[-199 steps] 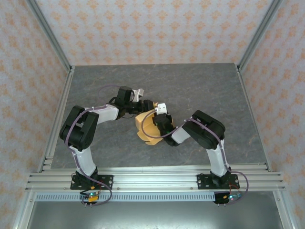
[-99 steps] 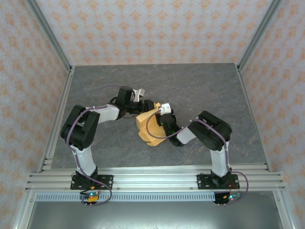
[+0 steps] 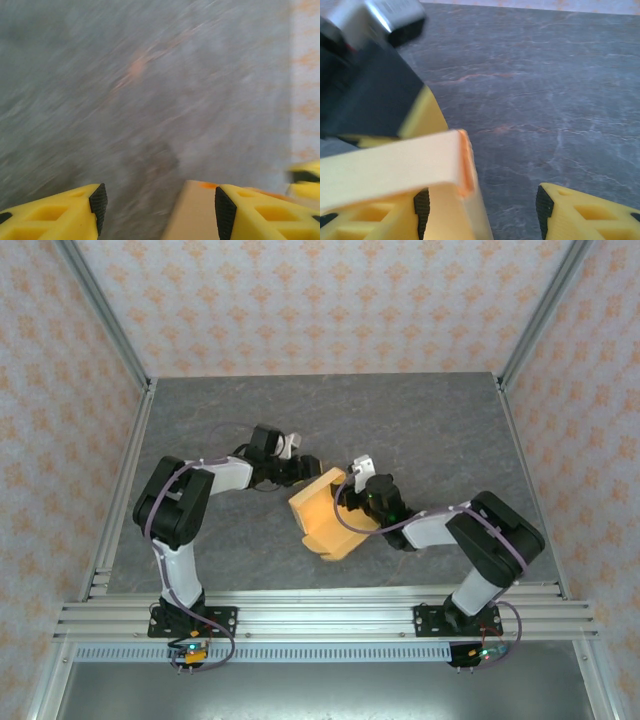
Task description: Fold the paper box
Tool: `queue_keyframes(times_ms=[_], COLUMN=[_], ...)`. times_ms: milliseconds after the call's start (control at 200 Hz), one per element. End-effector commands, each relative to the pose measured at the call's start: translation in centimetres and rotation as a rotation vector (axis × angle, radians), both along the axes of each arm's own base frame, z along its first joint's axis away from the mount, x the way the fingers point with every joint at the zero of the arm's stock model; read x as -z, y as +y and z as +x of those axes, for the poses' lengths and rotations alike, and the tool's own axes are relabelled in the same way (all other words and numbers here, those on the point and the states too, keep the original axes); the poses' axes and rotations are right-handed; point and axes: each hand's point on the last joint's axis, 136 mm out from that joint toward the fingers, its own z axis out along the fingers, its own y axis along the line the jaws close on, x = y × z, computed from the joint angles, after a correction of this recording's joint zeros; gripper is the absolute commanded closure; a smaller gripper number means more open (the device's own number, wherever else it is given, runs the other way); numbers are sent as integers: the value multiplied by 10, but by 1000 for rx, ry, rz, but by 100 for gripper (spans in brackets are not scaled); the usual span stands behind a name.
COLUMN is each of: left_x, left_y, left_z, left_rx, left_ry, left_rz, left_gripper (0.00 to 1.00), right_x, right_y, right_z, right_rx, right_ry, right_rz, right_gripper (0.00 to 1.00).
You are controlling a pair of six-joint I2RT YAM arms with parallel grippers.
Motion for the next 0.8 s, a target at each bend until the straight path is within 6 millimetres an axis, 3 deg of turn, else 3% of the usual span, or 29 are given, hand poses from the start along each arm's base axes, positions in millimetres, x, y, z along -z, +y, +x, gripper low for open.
queue_keyframes(times_ms=[0, 125, 375, 481, 636, 751, 761, 796], left_x=[40, 40, 35, 30, 13, 10, 1, -3], left_y=[16, 13, 13, 16, 25, 36, 38, 45], left_z=[-26, -24, -21, -13, 2, 10, 13, 15], left_rx=[-22, -30, -27, -43, -78, -112, -119, -142], left_ry=[151, 155, 146, 127, 75, 66, 45, 39], left_rz=[99, 82, 88, 90, 115, 149, 146, 166], left_gripper=[39, 39, 38, 36, 33, 32, 32, 32], right_x=[-1, -13, -56, -62, -62, -63, -62, -59], right_y=[7, -1, -8, -26, -64, -45, -42, -35], right_z=[-17, -13, -14, -9, 1, -3, -3, -4], right_rx=[-116, -102, -86, 1, 341, 451, 457, 490], right_ry=[47, 68, 114, 168, 452, 745, 768, 845], right_rz=[-10, 2, 36, 73, 304, 596, 622, 712], right_gripper=[40, 40, 39, 38, 38, 40, 40, 38])
